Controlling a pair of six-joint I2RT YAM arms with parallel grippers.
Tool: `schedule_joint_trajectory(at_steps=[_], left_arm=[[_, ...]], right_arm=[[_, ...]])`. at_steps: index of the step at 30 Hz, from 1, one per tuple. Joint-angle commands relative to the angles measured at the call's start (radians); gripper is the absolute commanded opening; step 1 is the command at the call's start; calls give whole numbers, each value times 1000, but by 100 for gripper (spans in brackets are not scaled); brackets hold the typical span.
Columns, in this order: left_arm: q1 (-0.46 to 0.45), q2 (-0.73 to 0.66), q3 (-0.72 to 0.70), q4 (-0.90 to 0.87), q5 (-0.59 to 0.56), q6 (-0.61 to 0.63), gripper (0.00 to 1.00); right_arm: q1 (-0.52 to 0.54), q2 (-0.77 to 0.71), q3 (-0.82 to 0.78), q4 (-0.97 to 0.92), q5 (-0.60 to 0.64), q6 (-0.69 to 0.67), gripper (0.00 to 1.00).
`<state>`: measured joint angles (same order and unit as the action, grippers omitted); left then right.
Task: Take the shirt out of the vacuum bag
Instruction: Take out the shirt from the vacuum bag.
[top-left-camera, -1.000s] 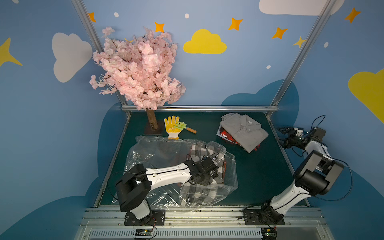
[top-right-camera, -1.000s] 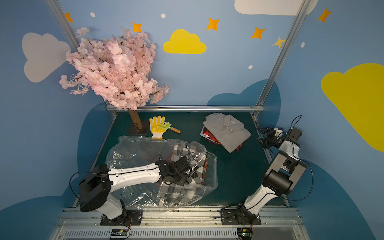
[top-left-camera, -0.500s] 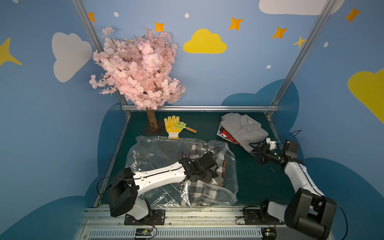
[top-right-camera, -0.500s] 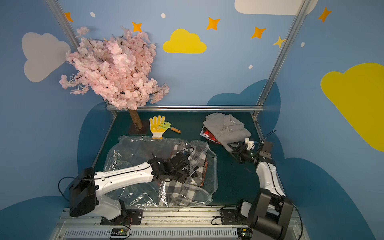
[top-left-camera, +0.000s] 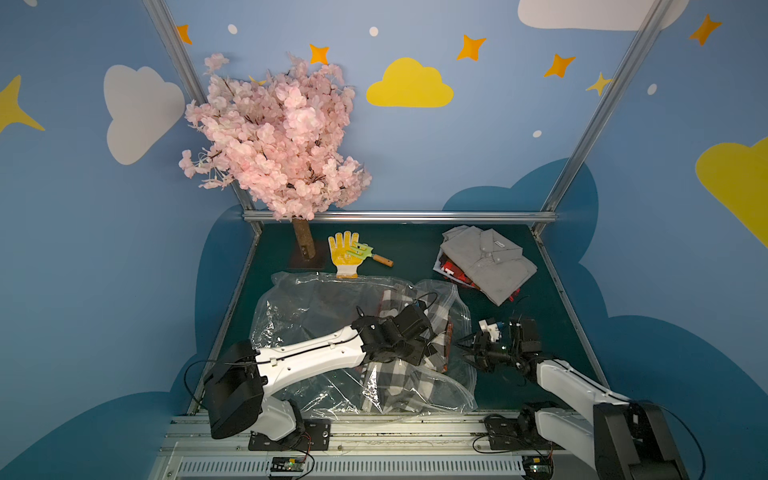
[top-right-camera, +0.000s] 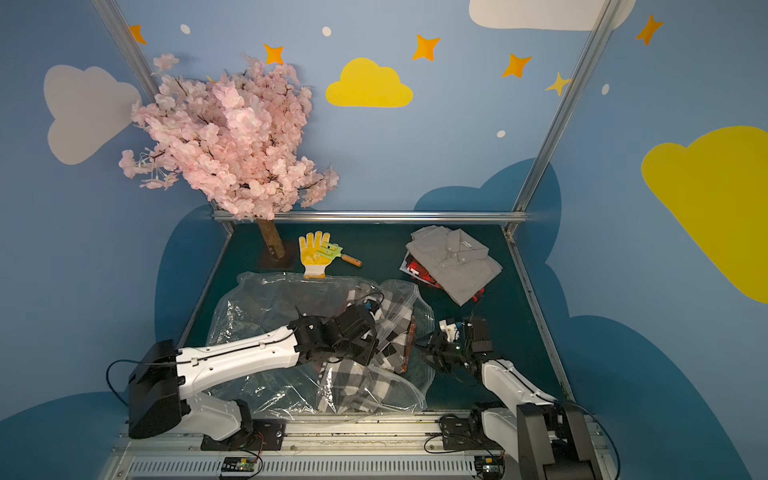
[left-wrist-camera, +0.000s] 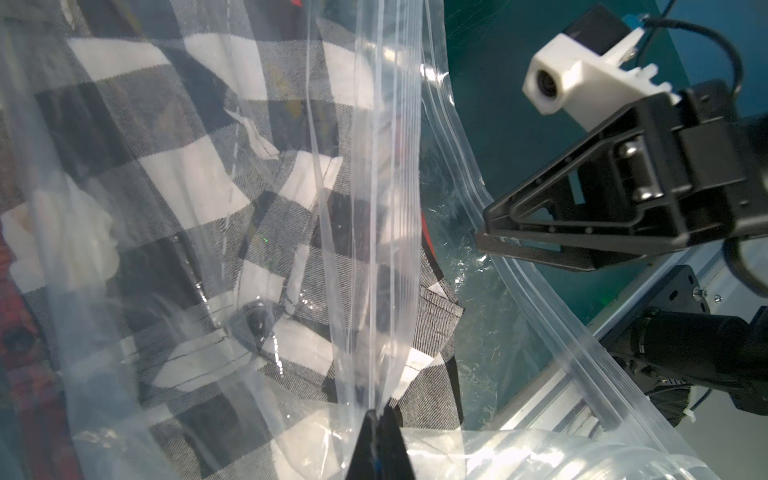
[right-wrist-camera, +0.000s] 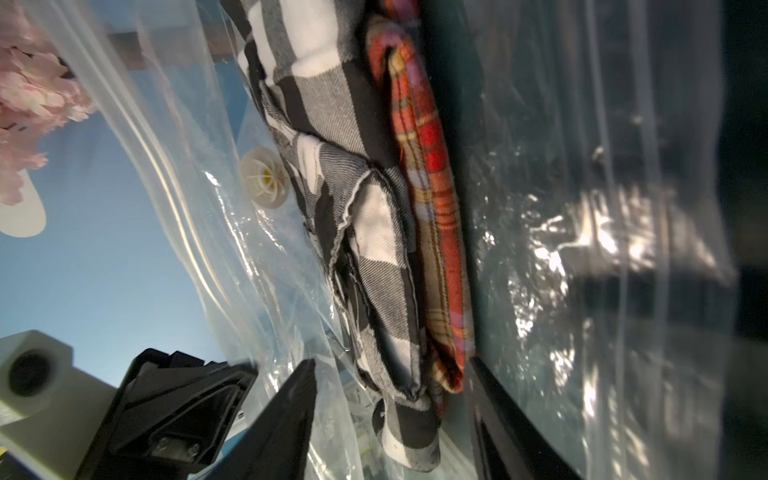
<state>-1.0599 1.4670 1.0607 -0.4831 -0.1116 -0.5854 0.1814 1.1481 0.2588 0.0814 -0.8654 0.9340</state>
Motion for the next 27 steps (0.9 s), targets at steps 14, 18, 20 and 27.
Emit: schedule_joint_trajectory(at_steps=[14, 18, 20, 27], left_arm=[[199, 0, 2, 80, 14, 93, 3], [234, 5, 10, 103, 45, 114, 3], [234, 4, 9, 102, 52, 117, 3], [235, -49, -86, 140, 81, 102, 3]], right_arm=[[160, 581, 148, 810, 38, 260, 42], [184, 590, 190, 740, 50, 228, 41], [189, 578, 181, 736, 54, 224, 42], [229, 432, 183, 483, 52, 123, 50]])
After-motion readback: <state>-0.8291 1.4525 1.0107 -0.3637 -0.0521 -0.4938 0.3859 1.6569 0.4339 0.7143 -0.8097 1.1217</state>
